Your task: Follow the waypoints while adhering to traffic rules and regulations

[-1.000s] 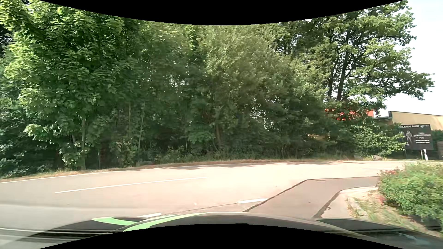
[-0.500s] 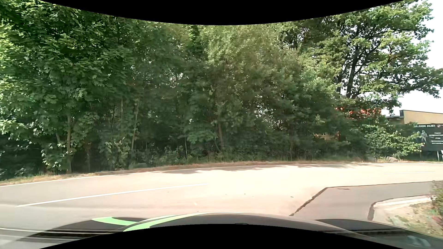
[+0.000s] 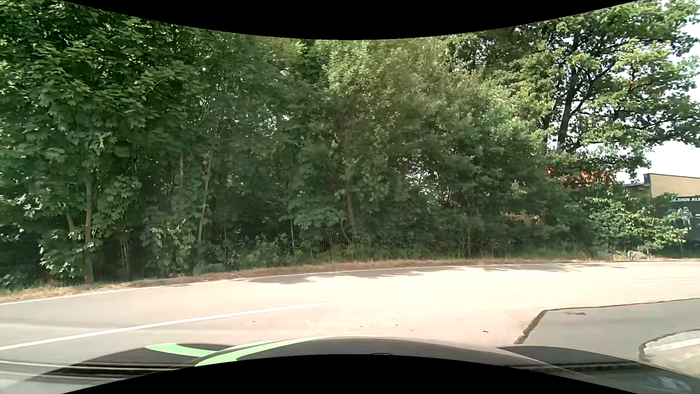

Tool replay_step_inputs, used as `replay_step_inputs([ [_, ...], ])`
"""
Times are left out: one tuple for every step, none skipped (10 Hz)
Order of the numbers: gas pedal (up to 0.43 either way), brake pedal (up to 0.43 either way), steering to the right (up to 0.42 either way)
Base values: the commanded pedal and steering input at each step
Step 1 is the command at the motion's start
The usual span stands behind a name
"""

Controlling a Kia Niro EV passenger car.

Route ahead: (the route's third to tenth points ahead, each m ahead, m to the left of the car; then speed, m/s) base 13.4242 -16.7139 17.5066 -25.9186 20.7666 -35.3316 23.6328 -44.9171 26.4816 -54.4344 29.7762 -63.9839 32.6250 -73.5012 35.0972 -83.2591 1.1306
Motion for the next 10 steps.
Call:
replay_step_inputs([
  [0.0,0.0,-0.025],
  [0.0,0.0,-0.011],
  [0.26,0.0,0.014],
  [0.398,0.0,0.04],
  [0.551,0.0,0.074],
  [0.559,0.0,0.112],
  [0.559,0.0,0.139],
  [0.559,0.0,0.17],
  [0.551,0.0,0.207],
  [0.539,0.0,0.239],
])
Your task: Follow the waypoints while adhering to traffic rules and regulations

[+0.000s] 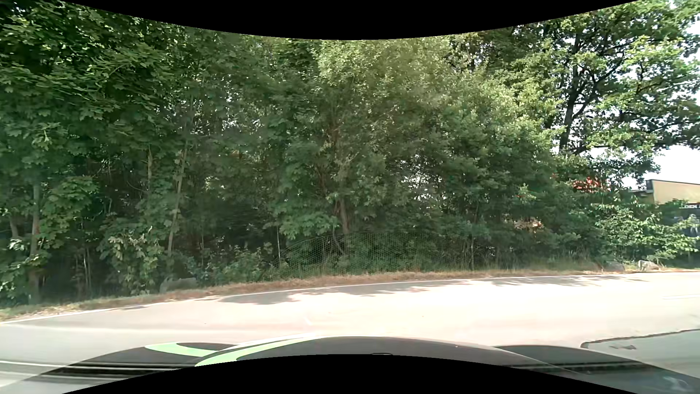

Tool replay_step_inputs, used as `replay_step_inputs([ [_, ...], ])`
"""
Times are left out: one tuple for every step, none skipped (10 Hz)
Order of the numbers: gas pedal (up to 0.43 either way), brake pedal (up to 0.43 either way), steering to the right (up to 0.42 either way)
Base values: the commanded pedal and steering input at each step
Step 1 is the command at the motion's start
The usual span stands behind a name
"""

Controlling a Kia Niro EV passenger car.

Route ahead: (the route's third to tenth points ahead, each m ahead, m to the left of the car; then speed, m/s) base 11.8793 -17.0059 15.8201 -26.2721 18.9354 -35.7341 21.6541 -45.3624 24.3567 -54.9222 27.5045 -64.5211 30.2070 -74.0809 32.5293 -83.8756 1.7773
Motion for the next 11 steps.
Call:
replay_step_inputs([
  [0.531,0.0,0.282],
  [0.488,0.0,0.327],
  [0.48,0.0,0.369],
  [0.461,0.0,0.414],
  [0.461,0.0,0.446],
  [0.449,0.0,0.473],
  [0.441,0.0,0.519],
  [0.429,0.0,0.571],
  [0.421,0.0,0.61],
  [0.409,0.0,0.628],
  [0.398,0.0,0.632],
])
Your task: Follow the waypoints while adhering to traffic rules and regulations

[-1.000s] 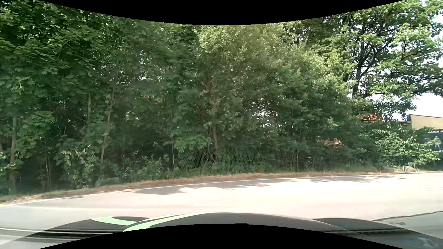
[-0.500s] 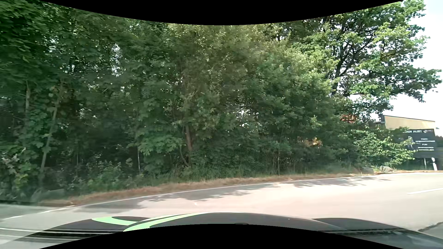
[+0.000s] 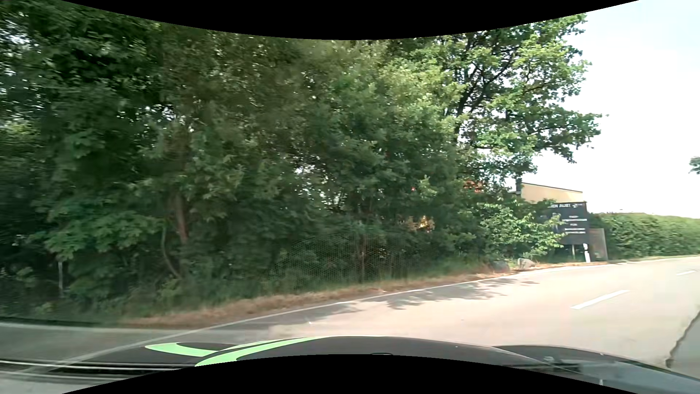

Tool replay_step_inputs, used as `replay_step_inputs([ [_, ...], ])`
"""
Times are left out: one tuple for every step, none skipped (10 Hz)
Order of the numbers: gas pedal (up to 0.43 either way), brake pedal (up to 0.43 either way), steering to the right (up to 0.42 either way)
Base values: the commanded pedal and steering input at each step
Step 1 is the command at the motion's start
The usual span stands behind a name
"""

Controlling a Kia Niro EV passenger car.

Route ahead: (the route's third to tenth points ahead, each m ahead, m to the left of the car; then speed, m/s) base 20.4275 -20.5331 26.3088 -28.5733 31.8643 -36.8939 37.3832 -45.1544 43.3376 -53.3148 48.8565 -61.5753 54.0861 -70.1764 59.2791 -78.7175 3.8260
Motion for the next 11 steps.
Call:
replay_step_inputs([
  [0.398,0.0,0.624],
  [0.398,0.0,0.619],
  [0.398,0.0,0.618],
  [0.398,0.0,0.614],
  [0.398,0.0,0.604],
  [0.398,0.0,0.579],
  [0.398,0.0,0.546],
  [0.398,0.0,0.514],
  [0.398,0.0,0.47],
  [0.398,0.0,0.415],
  [0.409,0.0,0.373],
])
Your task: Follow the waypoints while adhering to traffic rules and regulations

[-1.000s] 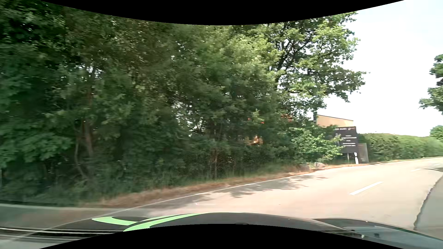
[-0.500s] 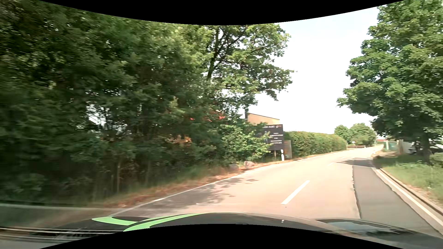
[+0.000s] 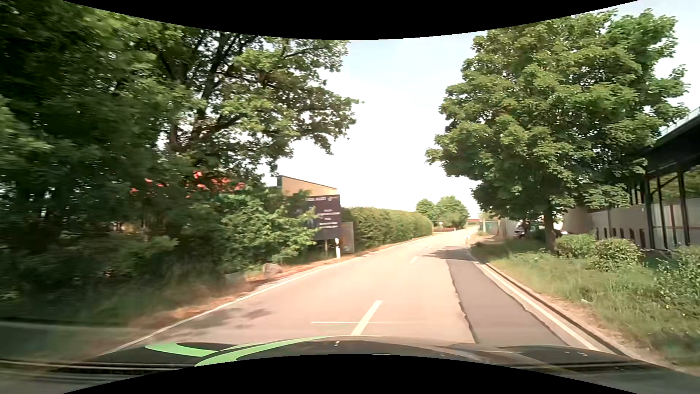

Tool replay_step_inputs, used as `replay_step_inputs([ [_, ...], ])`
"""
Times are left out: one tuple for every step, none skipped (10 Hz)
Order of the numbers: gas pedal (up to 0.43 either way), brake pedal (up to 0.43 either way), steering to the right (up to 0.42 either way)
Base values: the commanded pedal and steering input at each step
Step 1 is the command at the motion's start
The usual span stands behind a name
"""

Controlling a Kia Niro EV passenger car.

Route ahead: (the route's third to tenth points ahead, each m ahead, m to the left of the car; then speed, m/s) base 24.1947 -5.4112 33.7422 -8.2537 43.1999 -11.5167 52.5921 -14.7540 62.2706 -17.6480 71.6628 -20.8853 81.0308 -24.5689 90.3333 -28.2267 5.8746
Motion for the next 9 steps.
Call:
replay_step_inputs([
  [0.409,0.0,0.314],
  [0.409,0.0,0.26],
  [0.409,0.0,0.214],
  [0.409,0.0,0.174],
  [0.409,0.0,0.134],
  [0.409,0.0,0.093],
  [0.409,0.0,0.058],
  [0.409,0.0,0.033],
  [0.409,0.0,0.015],
])
